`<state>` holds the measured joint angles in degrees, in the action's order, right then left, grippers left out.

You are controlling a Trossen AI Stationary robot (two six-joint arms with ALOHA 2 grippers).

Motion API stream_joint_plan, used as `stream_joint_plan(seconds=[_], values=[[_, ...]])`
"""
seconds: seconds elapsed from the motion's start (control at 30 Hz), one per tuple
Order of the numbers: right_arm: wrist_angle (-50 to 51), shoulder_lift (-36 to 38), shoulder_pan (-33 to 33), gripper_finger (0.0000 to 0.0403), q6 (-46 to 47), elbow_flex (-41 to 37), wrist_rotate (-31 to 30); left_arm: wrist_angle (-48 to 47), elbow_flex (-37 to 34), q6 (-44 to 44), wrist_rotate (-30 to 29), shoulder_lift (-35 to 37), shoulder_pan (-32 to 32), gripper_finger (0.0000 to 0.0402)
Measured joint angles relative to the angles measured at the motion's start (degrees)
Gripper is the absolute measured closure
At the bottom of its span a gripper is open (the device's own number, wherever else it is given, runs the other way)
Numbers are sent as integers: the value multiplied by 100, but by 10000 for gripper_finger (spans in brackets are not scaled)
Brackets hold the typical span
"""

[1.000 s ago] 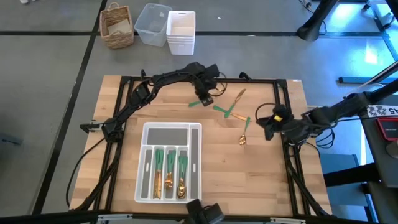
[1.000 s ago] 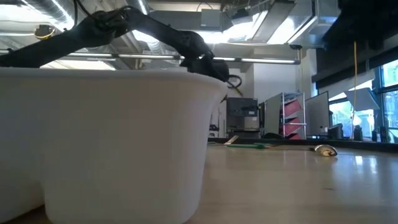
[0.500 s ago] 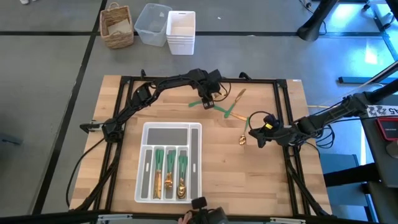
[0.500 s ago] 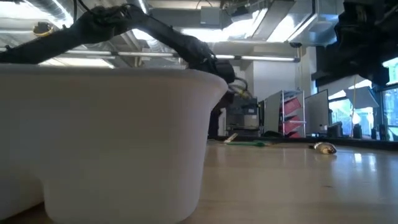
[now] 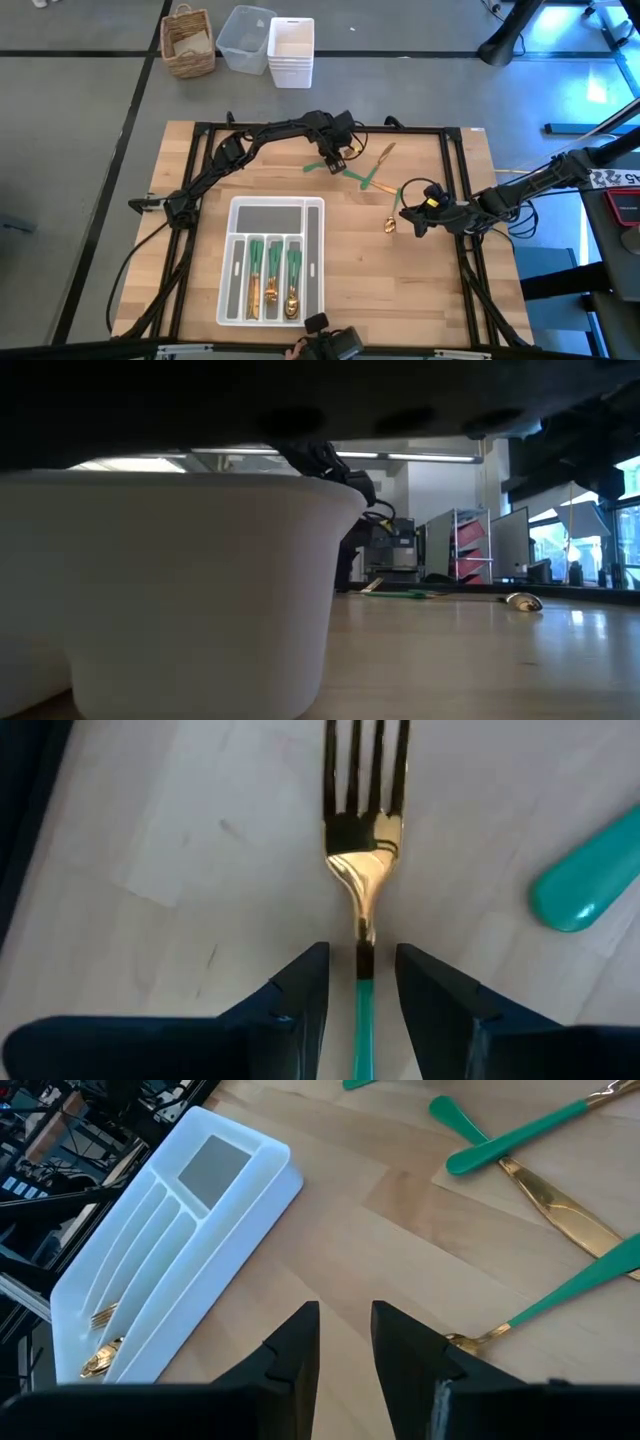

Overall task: Sort silverware
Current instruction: Put the fork in the silverware tray

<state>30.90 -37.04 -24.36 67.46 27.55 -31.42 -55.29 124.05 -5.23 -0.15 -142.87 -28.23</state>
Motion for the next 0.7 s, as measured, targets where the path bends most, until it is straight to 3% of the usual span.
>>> stream_joint_plan(seconds=[0.7], values=[[0, 0, 0, 308, -4, 0, 15, -169, 0, -138, 179, 0, -42, 291]])
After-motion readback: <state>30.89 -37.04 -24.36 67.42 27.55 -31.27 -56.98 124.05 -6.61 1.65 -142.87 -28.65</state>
